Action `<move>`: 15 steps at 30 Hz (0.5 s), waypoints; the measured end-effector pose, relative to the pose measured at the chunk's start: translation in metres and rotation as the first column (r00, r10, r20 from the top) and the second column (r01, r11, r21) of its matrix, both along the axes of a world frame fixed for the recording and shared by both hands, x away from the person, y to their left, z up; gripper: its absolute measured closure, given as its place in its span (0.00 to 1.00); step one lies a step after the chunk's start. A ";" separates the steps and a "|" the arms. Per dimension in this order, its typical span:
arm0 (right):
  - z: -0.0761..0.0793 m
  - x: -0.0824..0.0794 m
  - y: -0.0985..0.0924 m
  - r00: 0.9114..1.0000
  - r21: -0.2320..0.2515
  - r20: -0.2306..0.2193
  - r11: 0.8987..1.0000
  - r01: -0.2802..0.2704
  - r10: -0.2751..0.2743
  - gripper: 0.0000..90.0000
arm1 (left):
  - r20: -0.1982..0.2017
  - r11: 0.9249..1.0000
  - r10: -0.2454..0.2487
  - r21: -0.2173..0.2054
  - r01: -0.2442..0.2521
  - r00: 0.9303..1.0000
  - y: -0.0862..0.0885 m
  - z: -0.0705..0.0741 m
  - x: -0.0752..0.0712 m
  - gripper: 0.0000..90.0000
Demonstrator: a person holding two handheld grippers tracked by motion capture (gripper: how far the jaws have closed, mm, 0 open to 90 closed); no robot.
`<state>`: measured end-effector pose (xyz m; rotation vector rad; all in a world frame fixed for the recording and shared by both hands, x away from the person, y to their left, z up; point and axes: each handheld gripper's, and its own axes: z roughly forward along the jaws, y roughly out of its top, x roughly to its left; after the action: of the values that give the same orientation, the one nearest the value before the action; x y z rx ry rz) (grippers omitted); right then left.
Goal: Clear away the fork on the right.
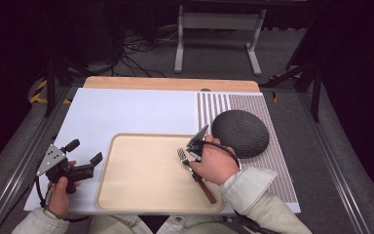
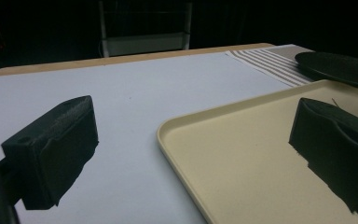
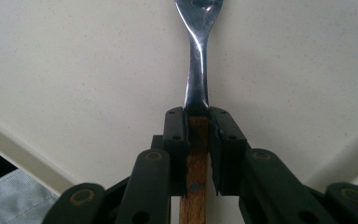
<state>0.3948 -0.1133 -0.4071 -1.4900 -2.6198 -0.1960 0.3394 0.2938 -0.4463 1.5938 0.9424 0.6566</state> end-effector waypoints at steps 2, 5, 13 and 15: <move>0.000 0.000 0.000 1.000 0.001 -0.002 1.000 -0.001 0.001 0.86 | 0.001 1.000 0.000 0.000 0.000 1.000 0.000 0.000 0.000 0.02; -0.001 0.000 0.000 1.000 0.007 -0.007 1.000 -0.012 0.012 0.85 | 0.001 1.000 0.001 -0.001 -0.001 1.000 0.000 0.000 0.000 0.02; 0.003 0.000 -0.002 1.000 0.039 0.011 0.999 -0.014 0.013 0.73 | 0.000 1.000 0.000 0.001 0.000 1.000 0.000 0.000 0.000 0.02; 0.005 0.000 -0.002 1.000 0.039 0.021 0.999 -0.015 0.015 0.73 | 0.000 1.000 0.000 0.000 0.000 1.000 0.000 0.000 0.000 0.02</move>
<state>0.3947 -0.1150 -0.4025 -1.4635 -2.6270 -0.2609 0.3395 0.2937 -0.4464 1.5937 0.9423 0.6568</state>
